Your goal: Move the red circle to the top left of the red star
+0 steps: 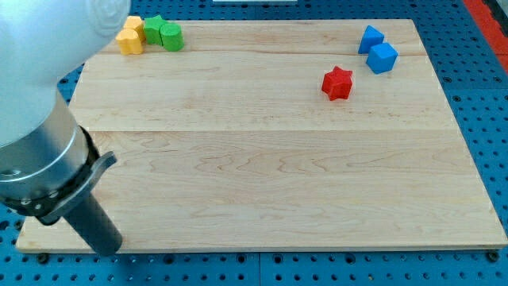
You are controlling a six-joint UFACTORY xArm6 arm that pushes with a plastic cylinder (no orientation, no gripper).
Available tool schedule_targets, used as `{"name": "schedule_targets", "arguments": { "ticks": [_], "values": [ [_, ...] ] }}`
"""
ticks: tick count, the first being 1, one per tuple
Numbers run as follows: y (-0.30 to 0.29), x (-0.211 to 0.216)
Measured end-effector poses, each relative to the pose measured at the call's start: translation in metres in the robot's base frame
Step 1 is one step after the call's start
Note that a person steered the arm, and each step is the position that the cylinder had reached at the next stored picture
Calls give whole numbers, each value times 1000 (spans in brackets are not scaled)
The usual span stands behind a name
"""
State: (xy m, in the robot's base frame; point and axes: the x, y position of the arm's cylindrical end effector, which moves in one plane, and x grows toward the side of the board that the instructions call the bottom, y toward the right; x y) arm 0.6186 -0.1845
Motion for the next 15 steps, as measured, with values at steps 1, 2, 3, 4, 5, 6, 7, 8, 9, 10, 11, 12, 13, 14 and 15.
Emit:
{"name": "schedule_targets", "arguments": {
  "ticks": [1, 2, 3, 4, 5, 6, 7, 8, 9, 10, 11, 12, 13, 14, 15],
  "values": [
    [-18, -6],
    [-25, -20],
    [-25, -28],
    [-46, -28],
    [-70, -14],
    [-98, -28],
    [-96, -61],
    [-65, -71],
    [-88, -60],
    [-74, -66],
    [-38, -78],
    [-35, -57],
    [-50, -15],
    [16, -37],
    [93, -70]
  ]
}}
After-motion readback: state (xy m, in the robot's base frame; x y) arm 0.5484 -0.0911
